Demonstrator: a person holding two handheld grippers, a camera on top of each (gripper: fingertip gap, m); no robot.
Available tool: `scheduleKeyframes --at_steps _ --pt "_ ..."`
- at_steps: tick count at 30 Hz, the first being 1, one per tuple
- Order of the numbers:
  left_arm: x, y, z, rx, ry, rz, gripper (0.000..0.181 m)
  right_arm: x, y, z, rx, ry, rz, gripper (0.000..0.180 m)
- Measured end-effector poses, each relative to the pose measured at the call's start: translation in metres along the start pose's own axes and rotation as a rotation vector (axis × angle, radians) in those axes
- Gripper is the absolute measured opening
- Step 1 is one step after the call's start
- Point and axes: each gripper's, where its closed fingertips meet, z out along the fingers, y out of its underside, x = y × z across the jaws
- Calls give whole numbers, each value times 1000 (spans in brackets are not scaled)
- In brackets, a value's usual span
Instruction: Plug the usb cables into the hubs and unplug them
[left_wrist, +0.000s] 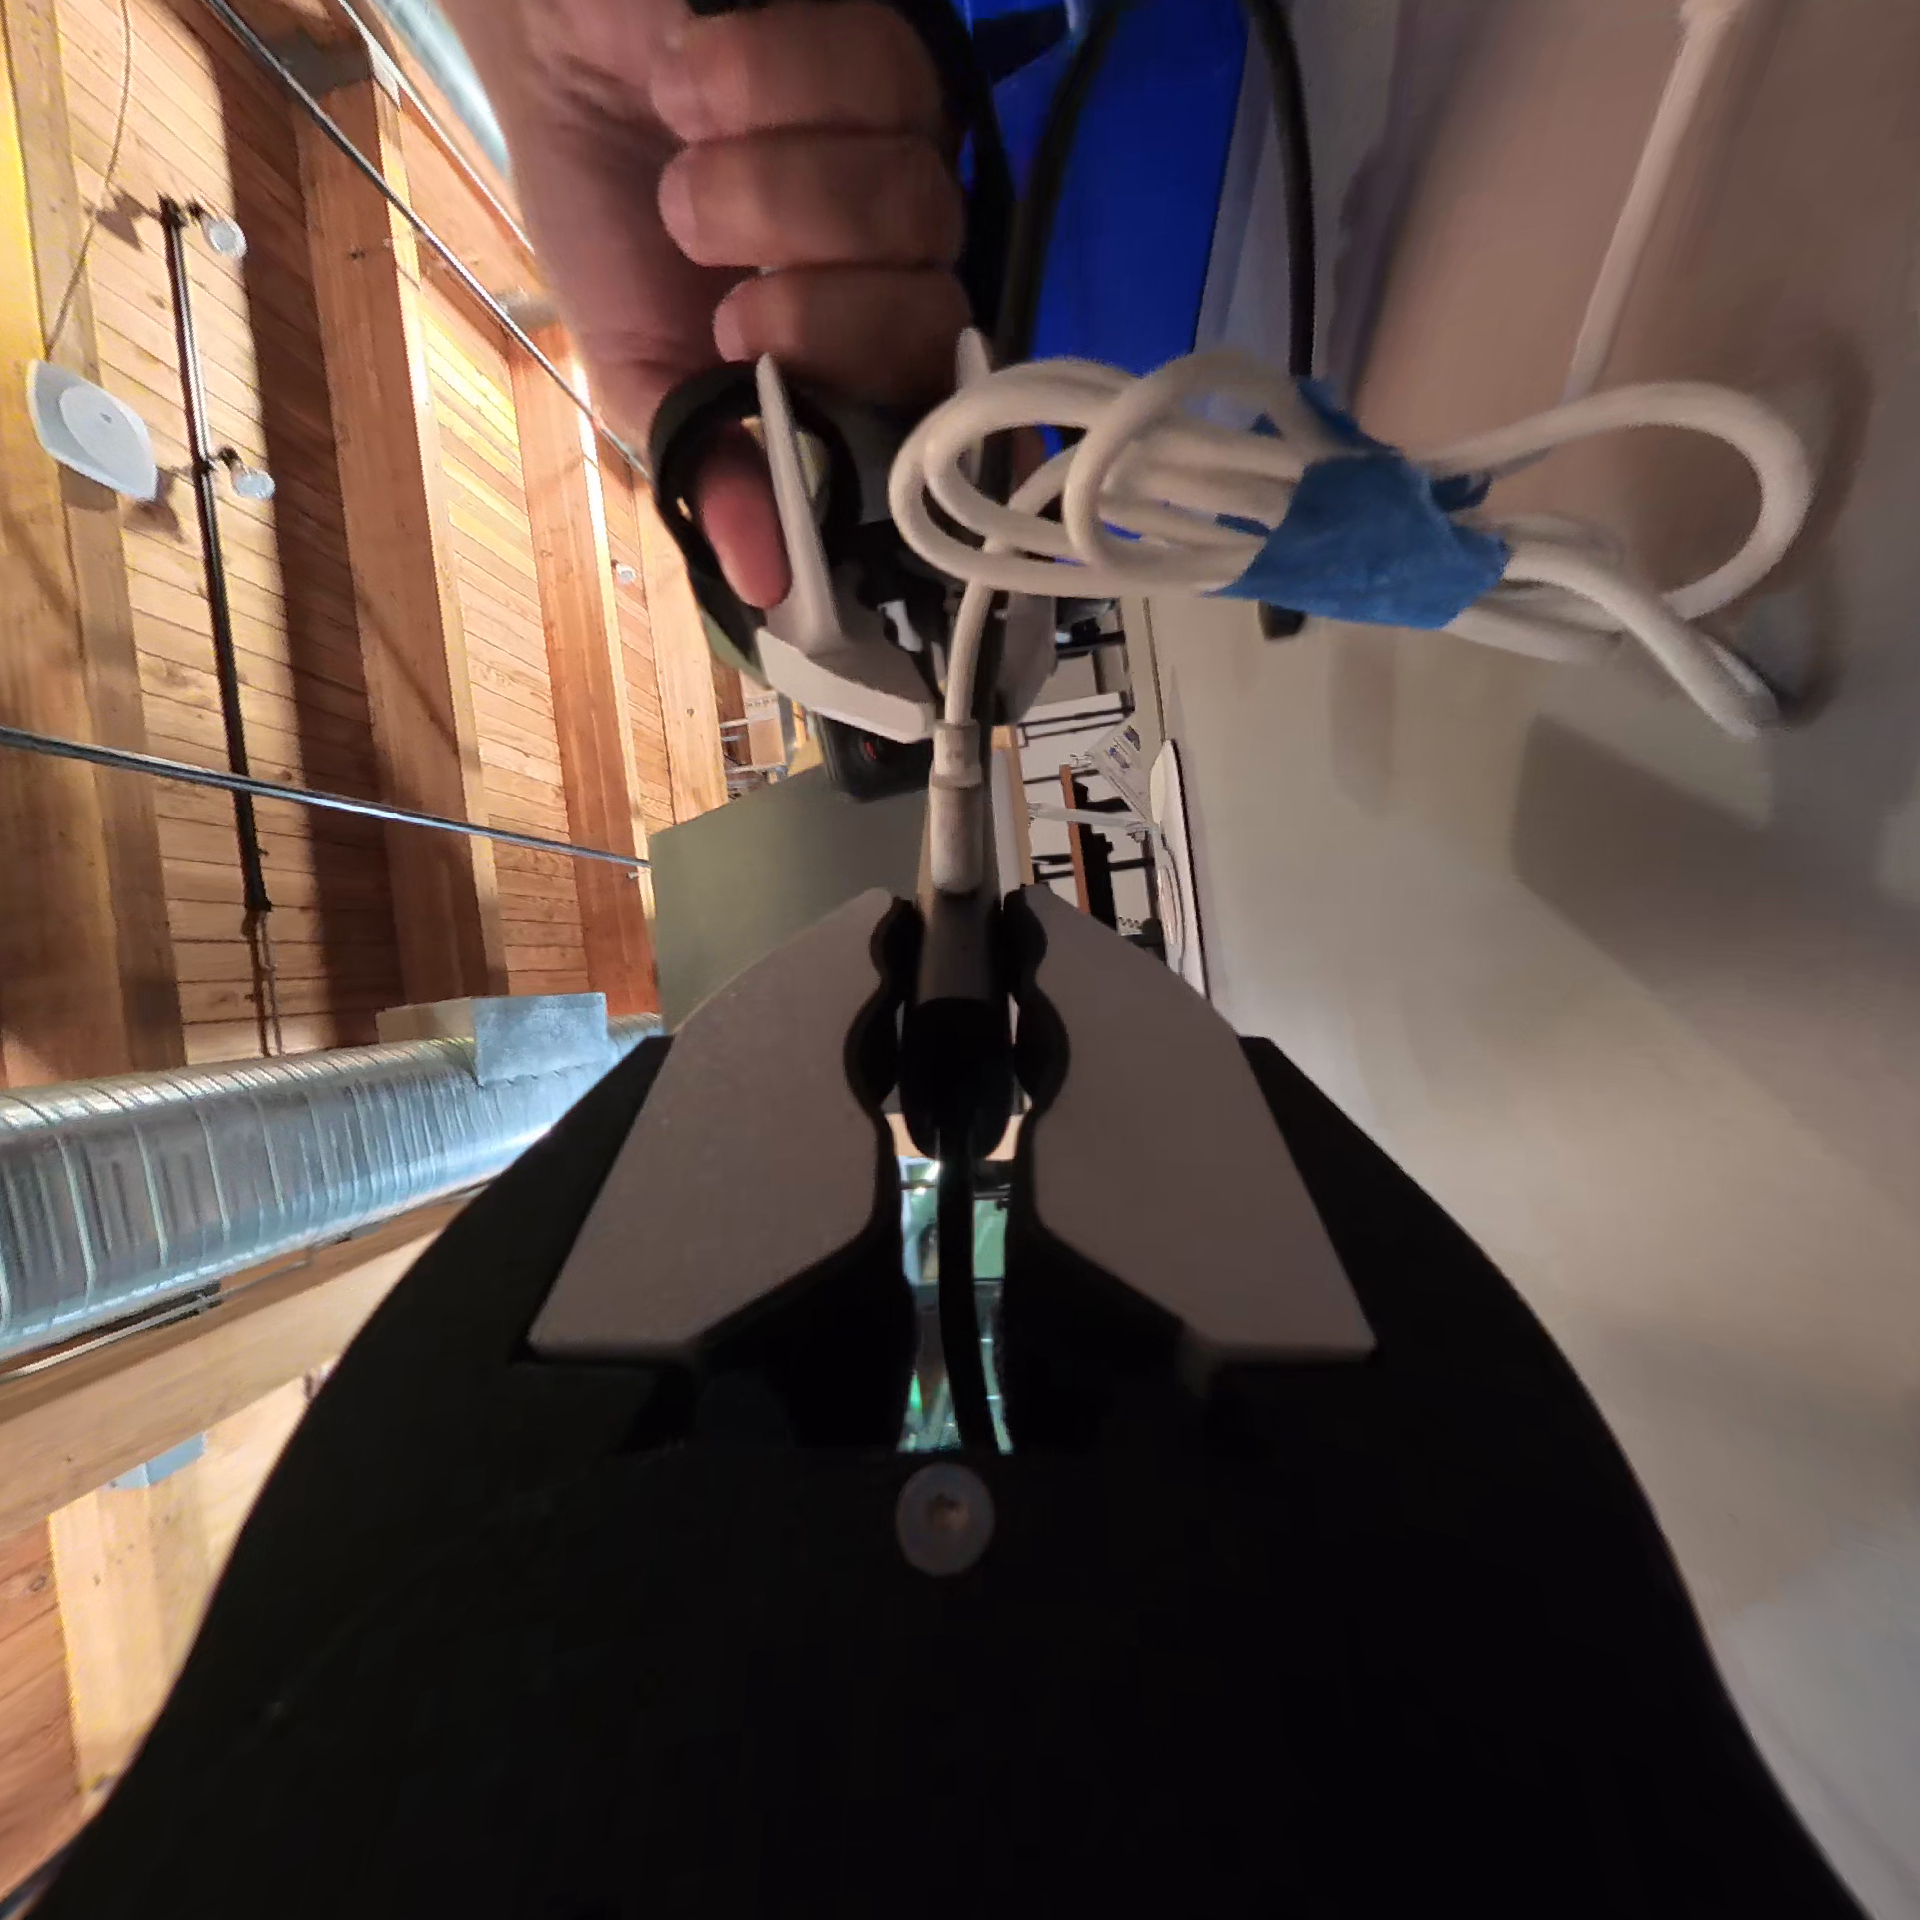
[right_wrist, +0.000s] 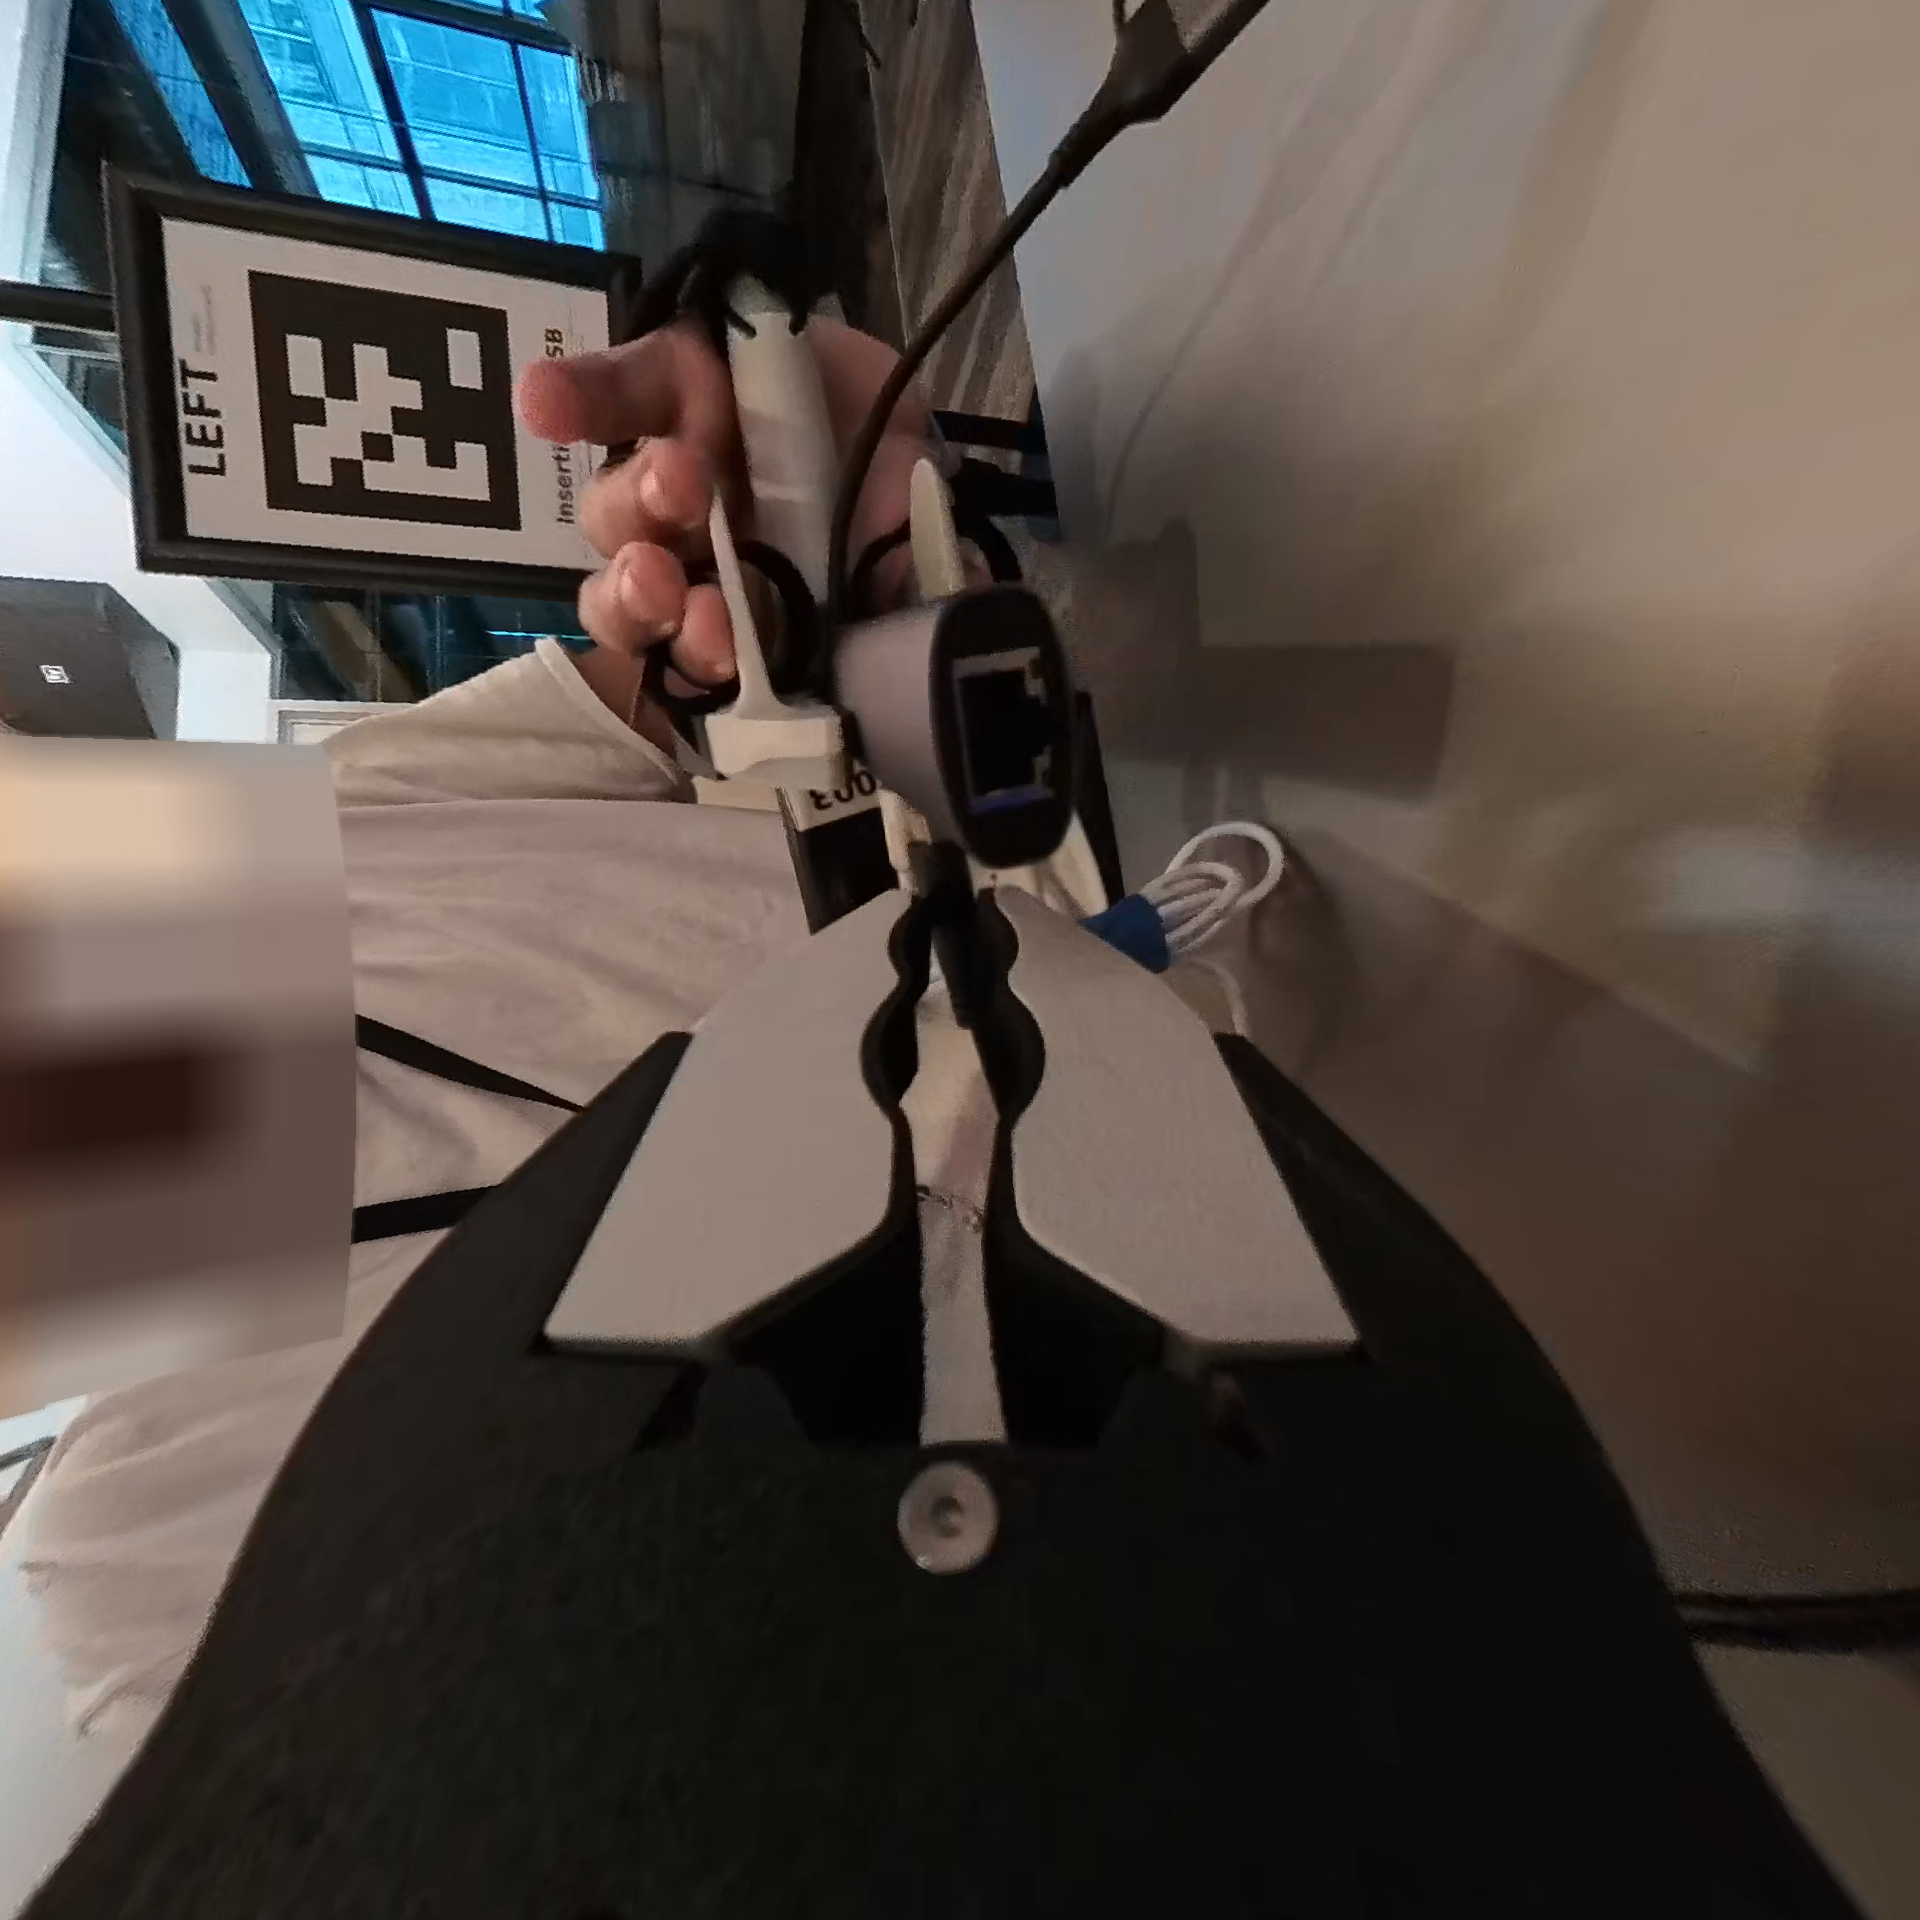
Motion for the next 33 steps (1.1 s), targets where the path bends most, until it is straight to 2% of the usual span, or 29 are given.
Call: scheduleKeyframes --at_steps 3,5,10,15,17,20,26,29,33 --pt "0 3 1 -16 14 -48 16 0 -5 0 42 9 -46 7" --pt "1 8 2 -21 42 -147 16 -1 -10 0 97 80 -136 8" --pt "8 17 9 -64 106 -350 16 -1 -24 -10 264 515 -518 11" --pt "10 31 11 -101 136 -520 17 -25 -23 -29 492 847 -821 23" --pt "9 36 10 -107 133 -557 17 -22 -17 -38 557 1002 -873 23" --pt "7 37 9 -100 128 -579 17 -10 -12 -37 587 1135 -882 24" --pt "5 26 10 -84 127 -555 17 -2 -19 -18 575 1072 -873 8" --pt "2 26 9 -72 117 -538 17 -11 -20 -21 617 1072 -904 8" --pt "3 27 7 -68 117 -544 16 -8 -20 -15 580 1076 -873 8"
